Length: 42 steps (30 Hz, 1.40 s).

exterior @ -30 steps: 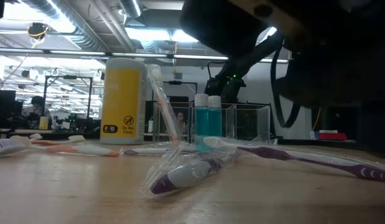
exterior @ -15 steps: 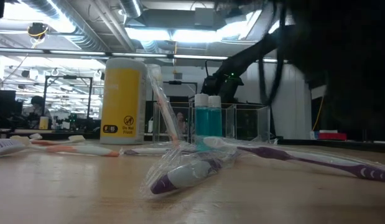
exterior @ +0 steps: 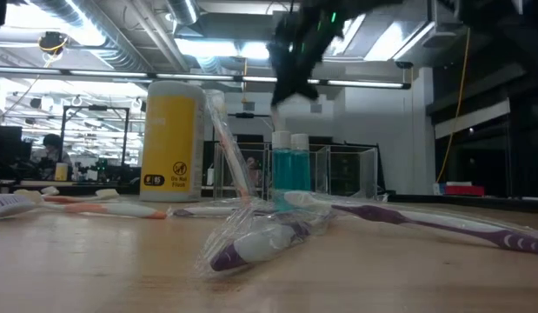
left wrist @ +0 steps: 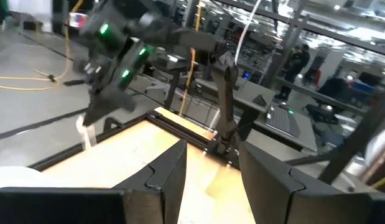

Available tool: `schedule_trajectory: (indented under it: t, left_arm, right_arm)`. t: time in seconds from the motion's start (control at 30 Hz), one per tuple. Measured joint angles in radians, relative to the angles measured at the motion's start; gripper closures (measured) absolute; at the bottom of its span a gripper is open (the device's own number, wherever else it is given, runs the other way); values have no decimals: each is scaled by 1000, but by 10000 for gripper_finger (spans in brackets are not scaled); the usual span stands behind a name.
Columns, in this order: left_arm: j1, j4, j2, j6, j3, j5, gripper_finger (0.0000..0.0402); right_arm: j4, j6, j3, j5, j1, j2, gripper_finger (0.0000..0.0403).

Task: Pick & Place toothbrushing station
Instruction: Put the white and orange toothbrush into the left compartment of the transparent organizer

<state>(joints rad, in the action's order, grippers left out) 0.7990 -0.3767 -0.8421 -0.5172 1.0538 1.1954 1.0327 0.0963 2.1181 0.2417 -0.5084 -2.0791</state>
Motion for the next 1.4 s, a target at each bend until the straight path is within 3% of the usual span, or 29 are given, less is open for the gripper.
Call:
schedule_trajectory:
  t: [0.17, 0.33, 0.53, 0.7, 0.87, 1.07, 1.4]
  left_arm:
    - [35, -13, 0, 8, 0, -18, 258]
    - [78, -19, 0, 18, 0, -17, 258]
    - [119, -18, 0, 26, 0, -18, 258]
    - [147, -16, 0, 25, 0, -18, 258]
    - [166, -7, -1, 18, 0, -18, 258]
    - [182, 15, -11, 19, 0, -18, 258]
    - [183, 20, -18, -4, 0, -29, 258]
  right_arm:
    - [0, -92, 1, -3, 132, 134, 402]
    - [-1, -84, 1, 35, 264, 211, 402]
    - [-15, -35, 1, 27, 409, 231, 402]
    - [-45, -4, -1, -71, 512, 217, 403]
    - [-101, 52, -49, -142, 534, 205, 403]
    - [-290, 102, -221, -158, 559, 202, 403]
    - [-376, 133, -398, -161, 567, 204, 403]
